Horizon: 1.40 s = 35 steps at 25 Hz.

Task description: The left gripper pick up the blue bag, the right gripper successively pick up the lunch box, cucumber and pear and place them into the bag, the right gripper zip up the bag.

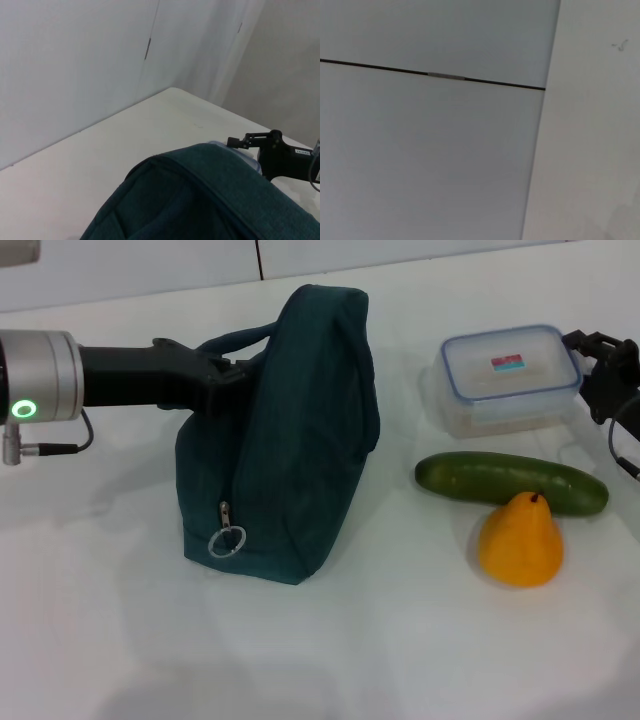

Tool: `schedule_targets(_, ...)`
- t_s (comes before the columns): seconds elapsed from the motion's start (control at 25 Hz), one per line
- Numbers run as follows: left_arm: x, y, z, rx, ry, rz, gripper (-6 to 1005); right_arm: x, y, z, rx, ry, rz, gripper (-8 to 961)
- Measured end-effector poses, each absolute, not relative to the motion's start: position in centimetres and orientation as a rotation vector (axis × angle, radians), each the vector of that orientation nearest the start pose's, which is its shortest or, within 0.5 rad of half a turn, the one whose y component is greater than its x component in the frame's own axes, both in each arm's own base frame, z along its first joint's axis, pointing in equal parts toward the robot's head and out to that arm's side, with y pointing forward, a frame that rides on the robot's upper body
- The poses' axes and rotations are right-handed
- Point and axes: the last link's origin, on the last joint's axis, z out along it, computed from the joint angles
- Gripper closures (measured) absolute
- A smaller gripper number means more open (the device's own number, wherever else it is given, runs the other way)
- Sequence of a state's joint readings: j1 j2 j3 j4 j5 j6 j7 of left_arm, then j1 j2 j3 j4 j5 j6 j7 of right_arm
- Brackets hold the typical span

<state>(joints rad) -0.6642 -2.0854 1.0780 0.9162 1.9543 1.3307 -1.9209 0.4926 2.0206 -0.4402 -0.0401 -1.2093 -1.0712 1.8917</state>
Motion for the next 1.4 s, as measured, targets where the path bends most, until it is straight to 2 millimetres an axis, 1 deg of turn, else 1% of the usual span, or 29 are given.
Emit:
schedule_targets(0.16,-16.6,38.9,-1.2,-2.774,-0.735,-0.495,948,36.3,34.0,1.0,-0.982,1.893,1.548,626)
schedule_targets(0.28,-16.7,38.8,-1.2,-2.772,-0.740,-0.499,947,36.3,33.9,0.9,-0.972,1.895,1.549,729)
schedule_targets(0.48,-16.7,38.8,-1.2,-2.770,-0.744,-0.509,947,36.1,33.9,1.1,-1.000,1.879,1.555,756)
schedule_targets(0.68,-16.7,38.7,-1.1,-2.769,-0.731,-0.516,947,36.2,33.8,1.2,-1.015,1.856,1.551,761)
schedule_targets(0.76,-16.7,38.6,-1.0,-2.762,-0.714,-0.565,947,36.3,33.7,1.3,-1.033,1.836,1.536,763)
schedule_targets(0.92,-17.0,38.2,-0.9,-2.752,-0.710,-0.620,947,36.4,33.6,1.9,-1.094,1.753,1.512,767)
schedule_targets(1.12,-17.1,38.1,-1.2,-2.765,-0.684,-0.620,947,36.7,33.6,3.1,-1.181,1.623,1.448,833)
schedule_targets(1.2,-17.1,38.0,-1.2,-2.768,-0.674,-0.625,947,36.8,33.7,3.7,-1.214,1.568,1.426,841)
schedule_targets(1.4,-17.0,38.0,-1.2,-2.769,-0.676,-0.633,947,36.2,33.7,4.8,-1.298,1.451,1.426,858)
